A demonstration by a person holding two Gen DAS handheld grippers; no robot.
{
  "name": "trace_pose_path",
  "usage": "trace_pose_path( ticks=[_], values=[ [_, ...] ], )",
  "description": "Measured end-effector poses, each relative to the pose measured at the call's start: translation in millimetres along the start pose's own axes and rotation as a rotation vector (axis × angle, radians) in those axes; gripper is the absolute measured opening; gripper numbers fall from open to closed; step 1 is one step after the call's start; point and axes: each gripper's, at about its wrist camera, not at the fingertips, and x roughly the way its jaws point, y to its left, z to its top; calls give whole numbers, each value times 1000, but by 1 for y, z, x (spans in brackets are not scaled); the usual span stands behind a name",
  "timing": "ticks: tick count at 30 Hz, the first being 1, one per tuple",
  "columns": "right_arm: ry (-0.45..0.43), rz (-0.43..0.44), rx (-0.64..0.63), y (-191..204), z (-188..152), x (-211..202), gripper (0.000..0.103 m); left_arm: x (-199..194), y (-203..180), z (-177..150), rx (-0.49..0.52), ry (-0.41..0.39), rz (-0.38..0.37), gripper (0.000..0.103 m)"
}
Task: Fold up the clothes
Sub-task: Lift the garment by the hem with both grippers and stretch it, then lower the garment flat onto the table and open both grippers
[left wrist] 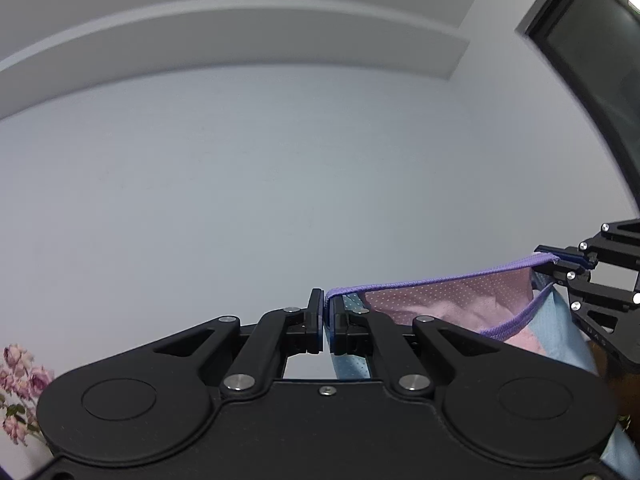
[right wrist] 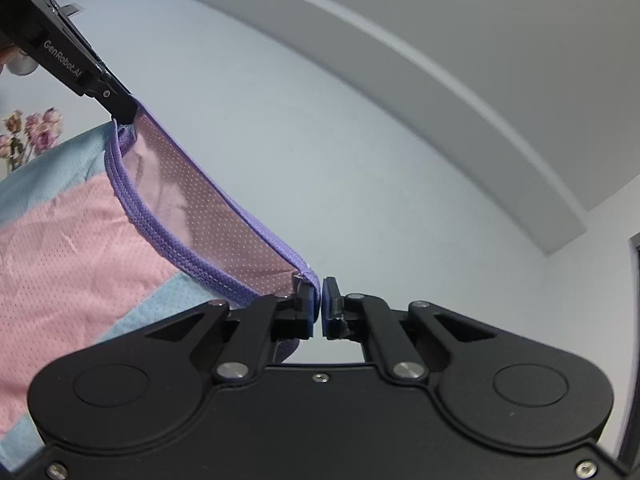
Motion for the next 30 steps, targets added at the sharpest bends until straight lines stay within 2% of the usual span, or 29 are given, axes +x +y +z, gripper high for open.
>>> trace_pose_path(
  ticks=[3, 5, 6, 8, 10, 11, 12, 14, 15, 17, 18, 19, 22, 24, 26, 28, 29, 30],
  values=[
    [78, 66, 6, 26, -27, 40, 4, 51, 2, -43, 12, 97, 1, 3],
    [136, 94, 16, 48, -51, 70, 4, 82, 1, -76, 28, 134, 8, 3],
    [159, 105, 17, 57, -61, 83, 4, 109, -1, -101, 39, 185, 18, 3],
    [207, 125, 16, 83, -84, 114, 3, 145, -3, -128, 67, 235, 49, 3],
    [194, 87, 14, 98, -94, 134, 3, 164, -7, -131, 140, 160, 88, 3],
    [152, 12, 23, 101, -93, 143, 3, 171, -9, -131, 179, 110, 107, 3],
    [102, -63, 35, 100, -90, 146, 4, 166, -14, -119, 227, -7, 122, 3],
    [42, -136, 59, 92, -80, 142, 4, 151, -21, -96, 270, -143, 165, 3],
    [6, -173, 74, 86, -73, 138, 4, 144, -22, -90, 269, -165, 164, 3],
    [-26, -178, 76, 82, -65, 124, 4, 130, -26, -78, 265, -203, 162, 3],
    [-22, -159, 63, 83, -63, 114, 4, 124, -27, -80, 253, -181, 151, 3],
    [-11, -131, 52, 87, -65, 107, 4, 119, -28, -83, 239, -154, 139, 3],
    [52, -15, 37, 101, -77, 85, 4, 101, -35, -127, 188, 13, 93, 3],
    [174, 164, 39, 127, -104, 57, 5, 82, -44, -183, 129, 195, 66, 3],
    [314, 348, 55, 152, -132, 29, 12, 61, -54, -241, 59, 390, 34, 5],
    [453, 506, 82, 172, -158, 5, 31, 30, -63, -303, -24, 600, 11, 27],
    [577, 640, 116, 186, -178, -17, 32, 16, -68, -331, -63, 695, 1, 49],
    [662, 729, 149, 195, -192, -35, 33, 3, -67, -343, -91, 734, 3, 61]
  ],
)
